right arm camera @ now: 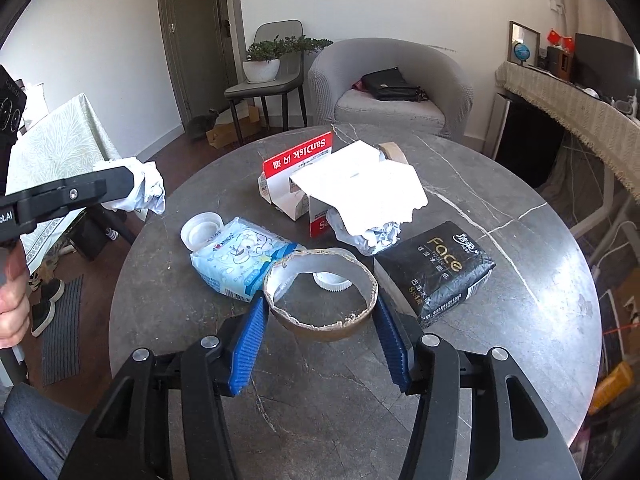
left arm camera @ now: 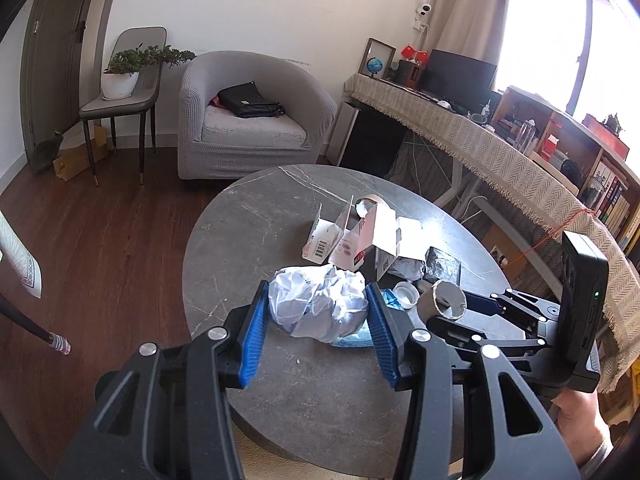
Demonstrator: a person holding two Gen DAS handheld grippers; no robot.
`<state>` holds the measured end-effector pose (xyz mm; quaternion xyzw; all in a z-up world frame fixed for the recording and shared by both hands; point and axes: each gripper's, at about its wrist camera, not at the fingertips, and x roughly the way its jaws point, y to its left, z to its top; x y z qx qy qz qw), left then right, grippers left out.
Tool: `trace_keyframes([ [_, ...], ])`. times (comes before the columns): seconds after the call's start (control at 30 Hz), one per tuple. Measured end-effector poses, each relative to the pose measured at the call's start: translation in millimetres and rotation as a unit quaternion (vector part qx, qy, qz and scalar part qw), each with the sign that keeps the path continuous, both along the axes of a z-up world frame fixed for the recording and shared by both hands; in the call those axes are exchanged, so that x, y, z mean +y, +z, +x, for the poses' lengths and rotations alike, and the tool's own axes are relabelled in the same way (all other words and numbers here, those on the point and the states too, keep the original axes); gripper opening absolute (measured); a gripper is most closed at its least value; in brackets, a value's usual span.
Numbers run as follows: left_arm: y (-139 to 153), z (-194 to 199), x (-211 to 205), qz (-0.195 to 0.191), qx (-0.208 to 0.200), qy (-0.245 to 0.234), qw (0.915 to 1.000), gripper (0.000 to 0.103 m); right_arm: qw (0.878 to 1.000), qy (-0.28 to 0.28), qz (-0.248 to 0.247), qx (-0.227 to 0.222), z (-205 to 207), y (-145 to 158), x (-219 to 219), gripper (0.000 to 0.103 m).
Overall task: Collect trash
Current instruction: 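Carry the paper and tape core over the green bin with both grippers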
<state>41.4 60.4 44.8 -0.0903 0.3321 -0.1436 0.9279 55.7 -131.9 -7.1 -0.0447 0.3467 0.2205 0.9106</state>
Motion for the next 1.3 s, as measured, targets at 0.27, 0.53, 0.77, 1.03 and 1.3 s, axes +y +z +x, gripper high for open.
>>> trace_keyframes([
  [0.27, -21, -23, 58, 0.013, 0.018, 0.089, 0.9958, 0.05, 0.998, 0.051, 0.039, -0.018, -7, 25, 38, 0.054],
  [0.53, -63, -42, 129, 0.033, 0.058, 0.16, 0.985, 0.05, 0.989, 0.14, 0.029, -0.026, -19, 21, 133, 0.054],
  [0.77, -96, -54, 173, 0.051, 0.098, 0.18, 0.9774, 0.05, 0.98, 0.195, 0.02, -0.017, -35, 5, 205, 0.054],
  [1.03, -137, -65, 195, 0.036, 0.161, 0.175, 0.9706, 0.05, 0.974, 0.227, 0.004, 0.018, -39, -17, 250, 0.054],
  [1.3, -174, -72, 211, 0.031, 0.209, 0.179, 0.9608, 0.051, 0.97, 0.23, -0.008, 0.073, -29, -44, 276, 0.054],
])
